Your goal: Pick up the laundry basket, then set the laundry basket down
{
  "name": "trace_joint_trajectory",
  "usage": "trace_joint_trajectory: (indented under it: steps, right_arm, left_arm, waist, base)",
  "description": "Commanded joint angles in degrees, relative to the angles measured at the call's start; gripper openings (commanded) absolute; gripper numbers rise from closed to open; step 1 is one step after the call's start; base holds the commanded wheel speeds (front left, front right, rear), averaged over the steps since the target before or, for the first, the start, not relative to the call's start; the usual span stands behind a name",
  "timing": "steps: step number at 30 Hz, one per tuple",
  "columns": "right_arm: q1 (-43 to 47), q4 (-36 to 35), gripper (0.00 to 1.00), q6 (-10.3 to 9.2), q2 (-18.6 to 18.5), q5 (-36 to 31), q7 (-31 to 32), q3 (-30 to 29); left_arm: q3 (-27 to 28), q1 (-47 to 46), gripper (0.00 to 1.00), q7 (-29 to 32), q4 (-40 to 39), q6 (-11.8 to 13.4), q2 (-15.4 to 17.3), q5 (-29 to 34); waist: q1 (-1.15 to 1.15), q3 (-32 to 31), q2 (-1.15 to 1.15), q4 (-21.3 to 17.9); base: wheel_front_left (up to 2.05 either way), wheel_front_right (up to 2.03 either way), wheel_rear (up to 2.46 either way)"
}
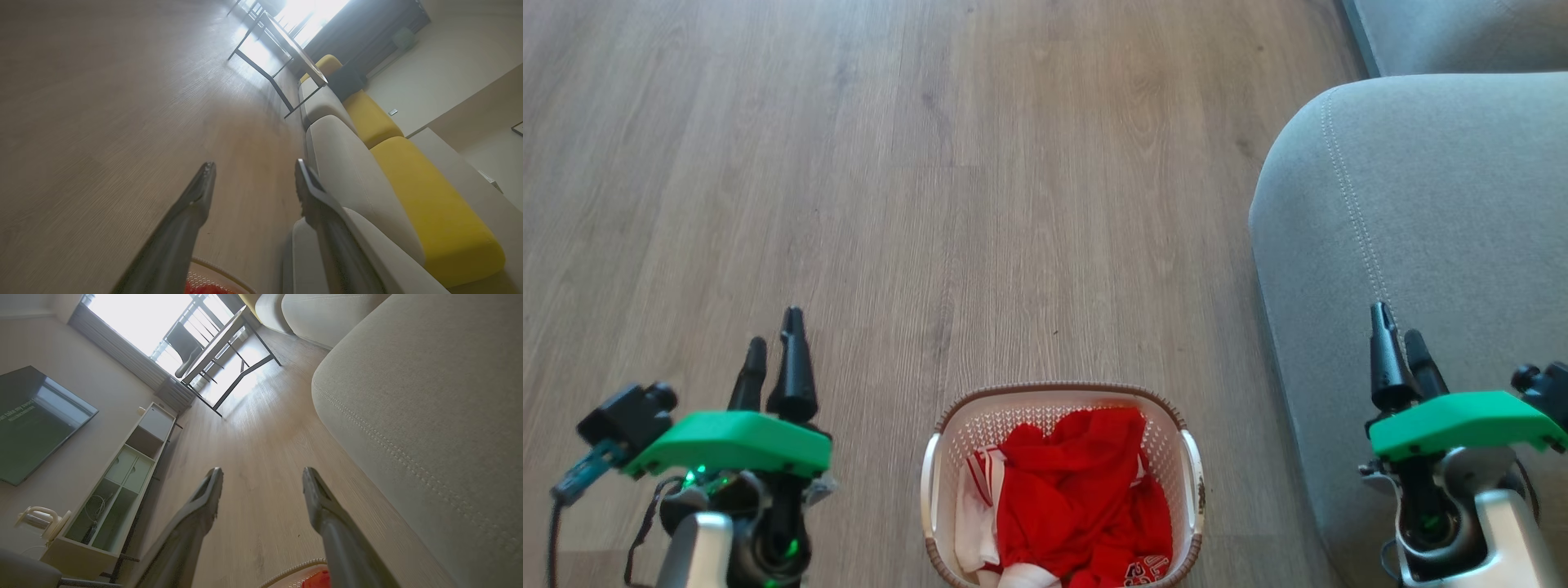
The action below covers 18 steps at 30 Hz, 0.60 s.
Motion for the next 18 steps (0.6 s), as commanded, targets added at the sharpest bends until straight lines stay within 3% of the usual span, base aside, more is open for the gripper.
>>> trace_joint_trajectory:
  steps: [1, 11, 18]
  right_arm:
    - [-3.5, -2.78, 1.0, 0.17, -0.53, -2.7, -1.1, 1.17]
    - [-4.09, -2.04, 1.0, 0.2, -0.59, -13.76, -2.77, 5.7]
    - [-4.46, 1.7, 1.0, 0.22, -0.63, -18.64, -3.95, 8.12]
  left_arm:
    - [-0.39, -3.35, 1.0, -0.89, -2.79, 0.8, 1.38, 2.8]
    - [-10.01, -4.87, 1.0, -2.57, 1.17, 5.63, 5.85, 11.45]
    - [-15.02, -6.46, 1.0, -3.75, 4.94, 5.28, 6.86, 13.83]
  waist:
    - [0.0, 0.0, 0.0, 0.07]
    - [0.0, 0.07, 0.0, 0.48]
    - [0.0, 0.02, 0.0, 0.82]
  base:
    - [0.0, 0.0, 0.0]
    - [0.0, 0.0, 0.0]
    - [0.0, 0.0, 0.0]
